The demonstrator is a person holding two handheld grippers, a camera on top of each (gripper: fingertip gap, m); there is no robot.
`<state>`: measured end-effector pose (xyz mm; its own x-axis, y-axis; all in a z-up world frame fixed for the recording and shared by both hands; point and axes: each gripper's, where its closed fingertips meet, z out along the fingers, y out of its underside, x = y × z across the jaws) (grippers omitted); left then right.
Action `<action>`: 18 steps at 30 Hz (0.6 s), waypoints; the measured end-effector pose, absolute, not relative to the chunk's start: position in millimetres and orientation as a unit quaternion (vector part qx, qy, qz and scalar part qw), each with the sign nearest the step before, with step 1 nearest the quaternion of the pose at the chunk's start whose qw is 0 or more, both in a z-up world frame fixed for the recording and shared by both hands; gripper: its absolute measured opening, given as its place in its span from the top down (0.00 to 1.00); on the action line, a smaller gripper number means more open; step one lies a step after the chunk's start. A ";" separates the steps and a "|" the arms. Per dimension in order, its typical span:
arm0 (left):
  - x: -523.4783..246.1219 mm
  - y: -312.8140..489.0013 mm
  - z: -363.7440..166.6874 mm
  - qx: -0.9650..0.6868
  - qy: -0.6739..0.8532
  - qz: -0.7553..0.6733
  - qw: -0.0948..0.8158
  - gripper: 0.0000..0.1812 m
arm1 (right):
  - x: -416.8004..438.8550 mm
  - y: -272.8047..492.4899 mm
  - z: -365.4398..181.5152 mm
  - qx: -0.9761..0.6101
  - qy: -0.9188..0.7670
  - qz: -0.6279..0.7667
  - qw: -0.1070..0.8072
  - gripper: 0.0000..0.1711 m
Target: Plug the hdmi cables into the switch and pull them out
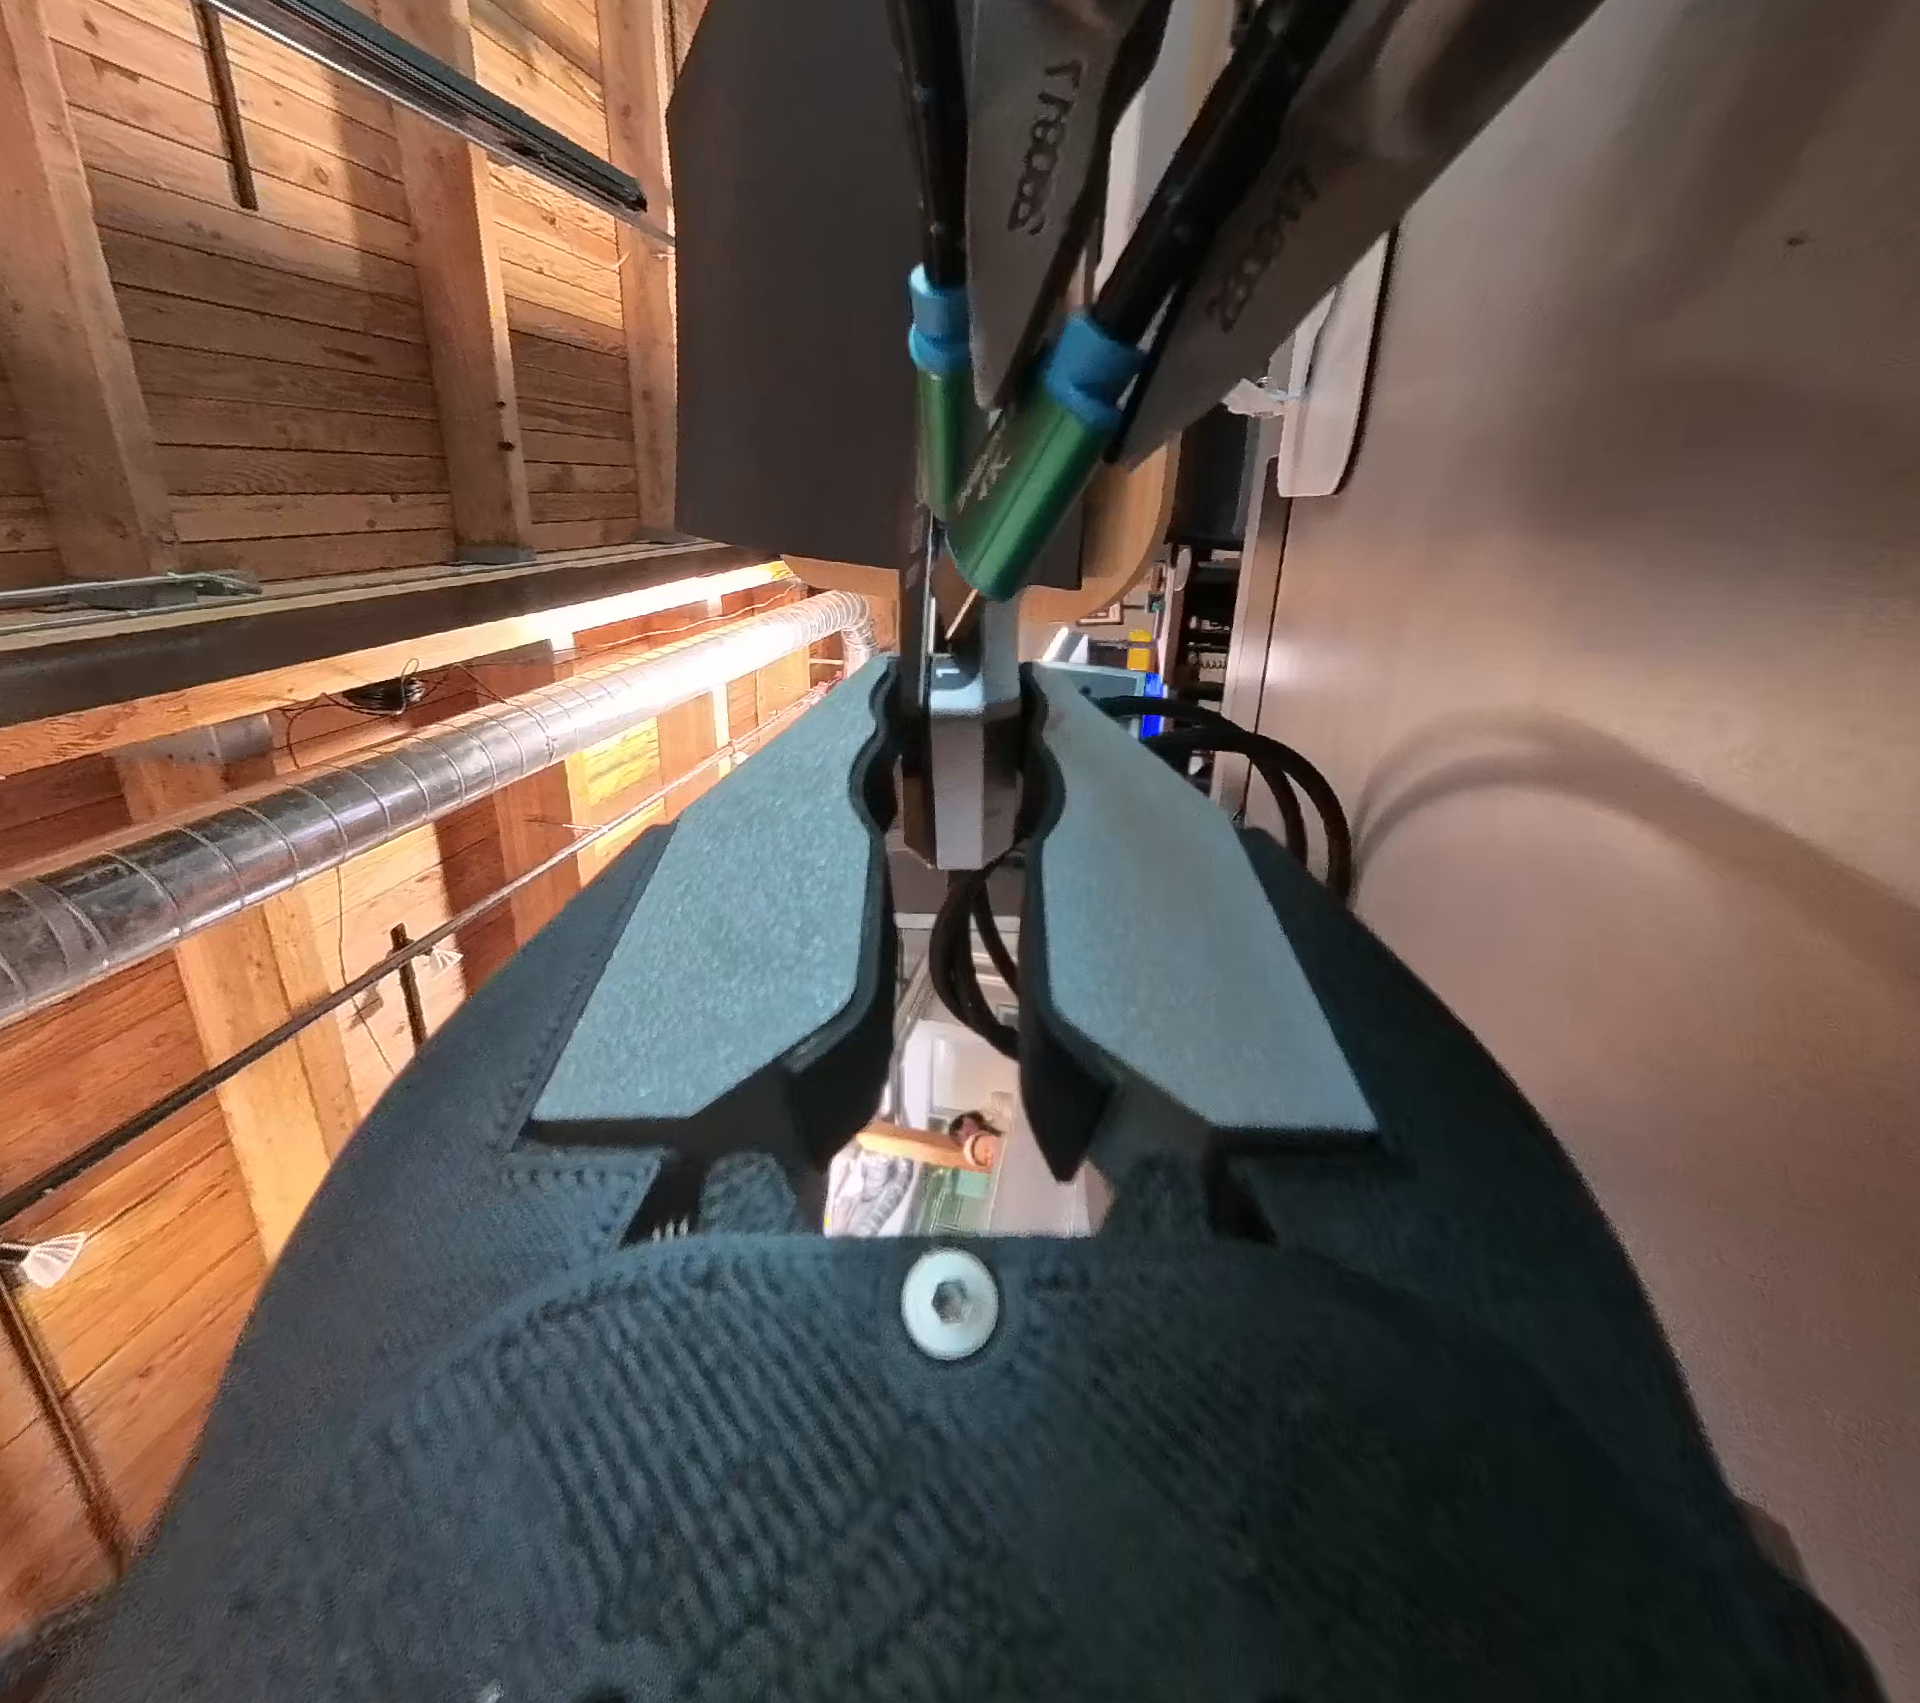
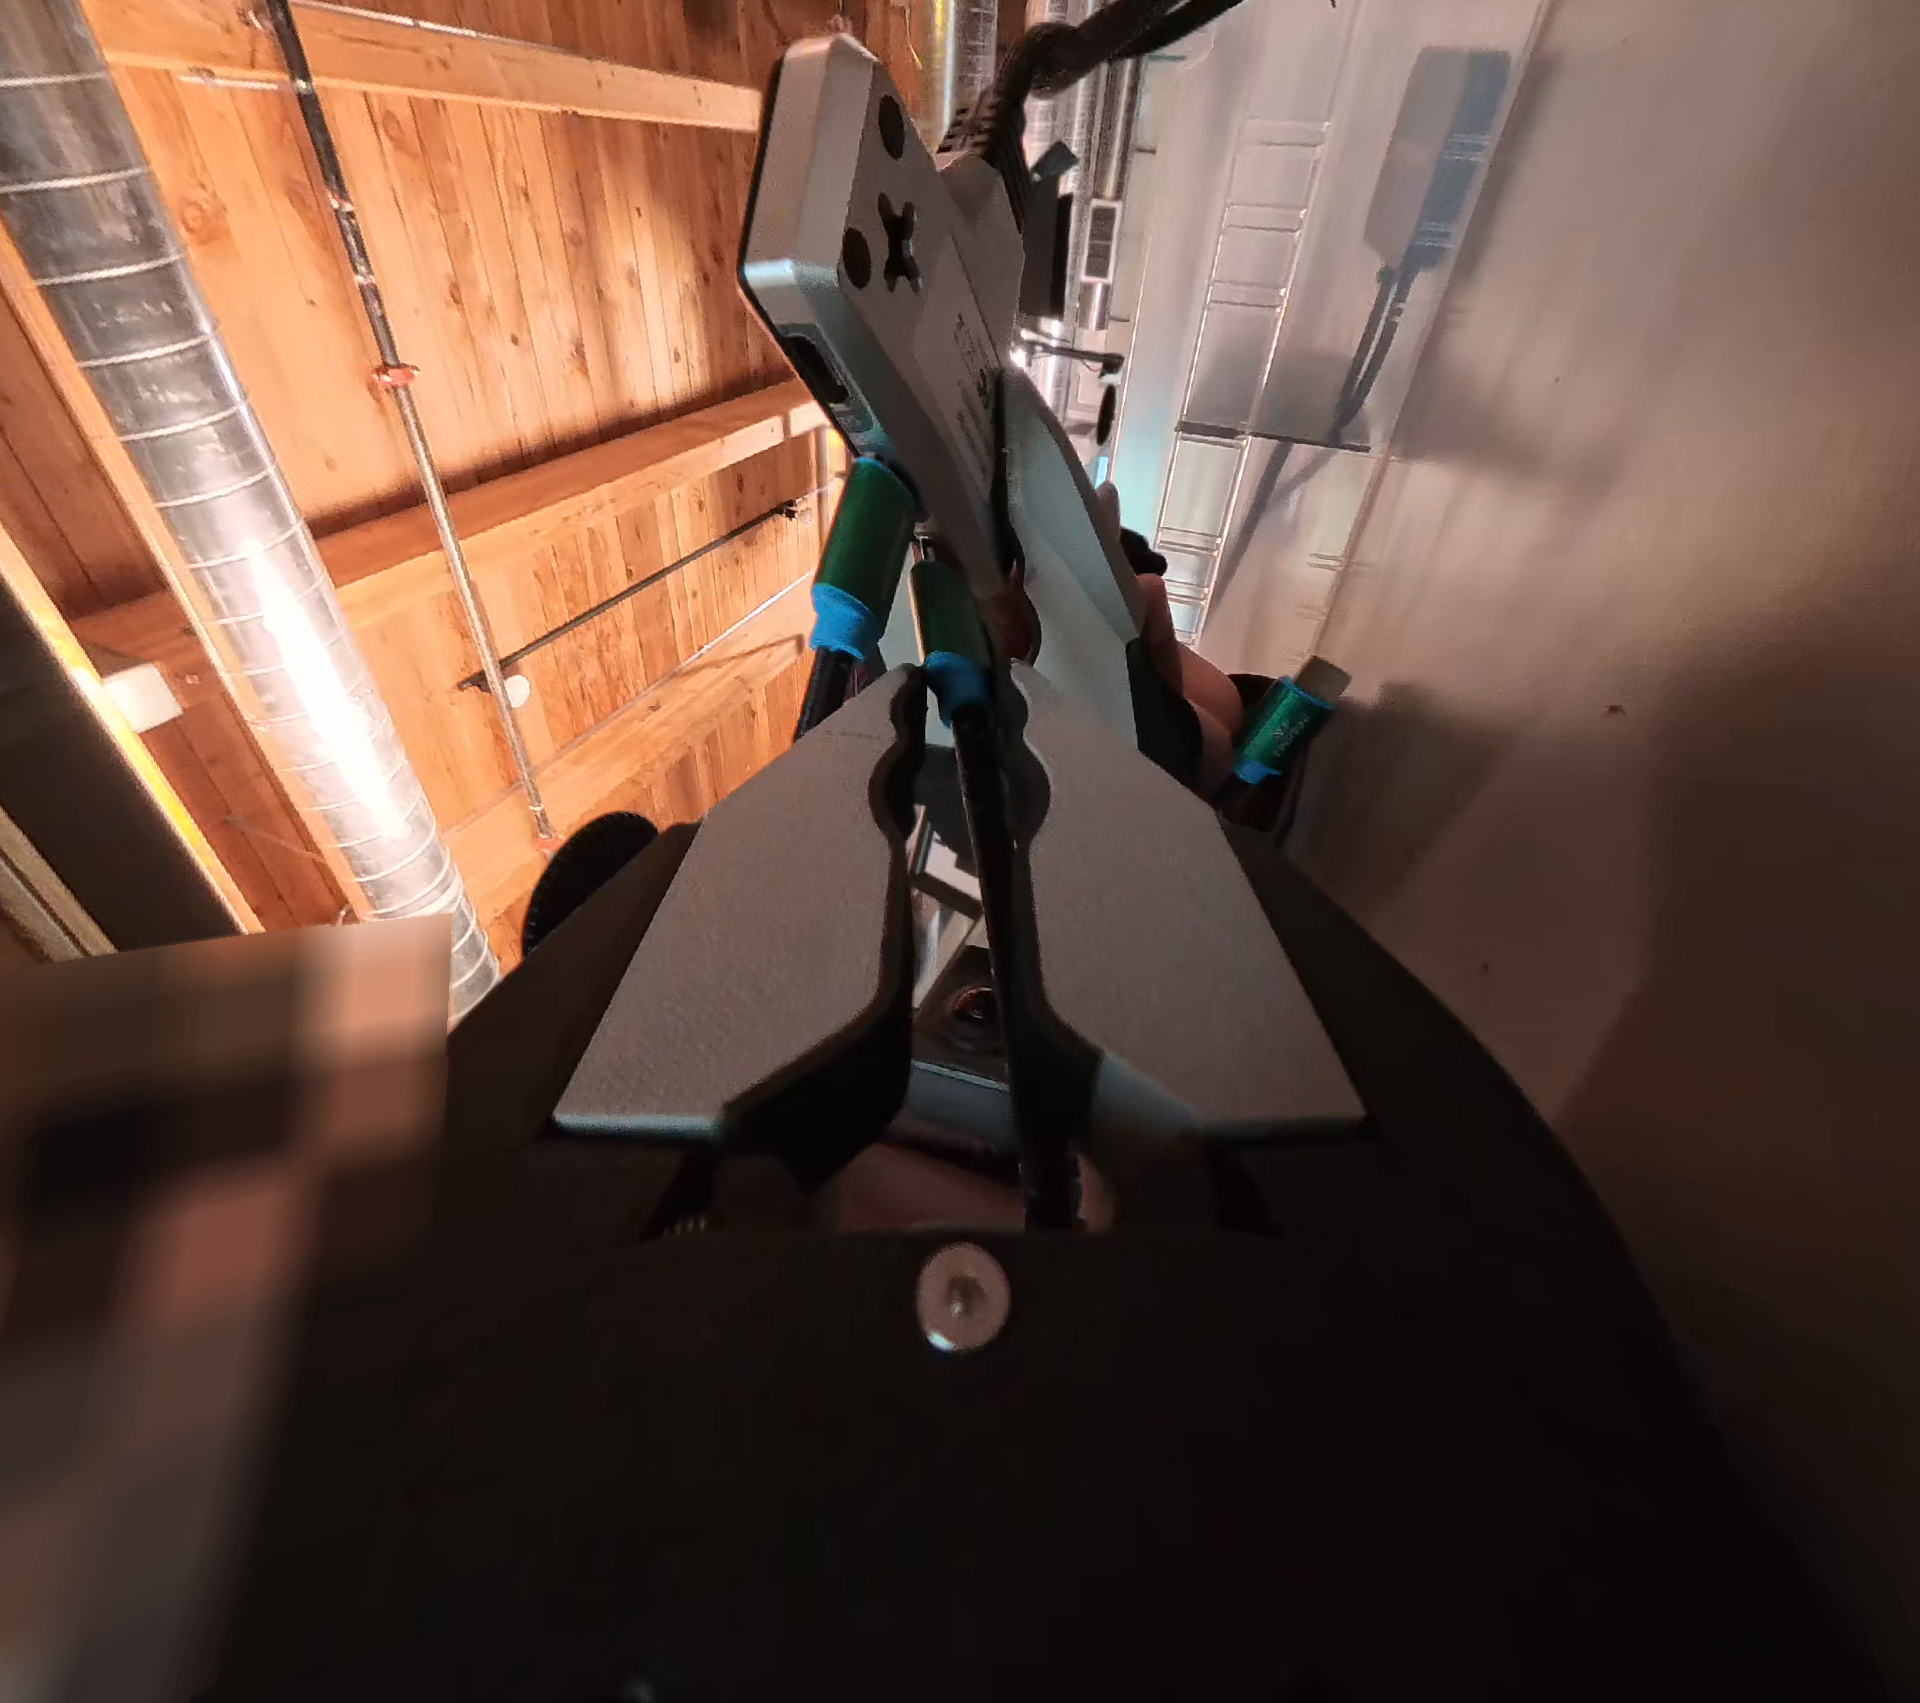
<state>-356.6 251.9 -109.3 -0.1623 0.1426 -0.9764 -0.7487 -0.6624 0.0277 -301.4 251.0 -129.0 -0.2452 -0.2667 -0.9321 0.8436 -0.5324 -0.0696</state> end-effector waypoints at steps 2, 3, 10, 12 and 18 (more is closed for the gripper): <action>-357.5 252.1 -108.0 -0.565 0.264 0.717 0.311 0.90 | -302.1 251.2 -128.3 0.485 0.290 -0.732 0.381 0.95; -357.8 252.5 -107.3 -0.563 0.264 0.719 0.310 0.90 | -302.7 251.6 -128.2 0.486 0.288 -0.733 0.379 0.95; -363.5 252.7 -101.0 -0.551 0.251 0.737 0.299 0.90 | -308.5 251.9 -124.0 0.499 0.271 -0.750 0.340 0.95; -366.5 251.2 -97.2 -0.551 0.241 0.740 0.302 0.91 | -310.8 249.4 -120.6 0.501 0.254 -0.756 0.336 0.95; -371.3 247.2 -94.5 -0.546 0.240 0.746 0.296 0.91 | -315.4 244.5 -119.0 0.510 0.247 -0.762 0.315 0.95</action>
<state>-371.3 247.2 -94.5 -0.2282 0.1794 -0.9570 -0.7042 -0.7092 0.0350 -315.4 244.5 -119.0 -0.2819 -0.2278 -0.9320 0.7312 -0.6800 -0.0550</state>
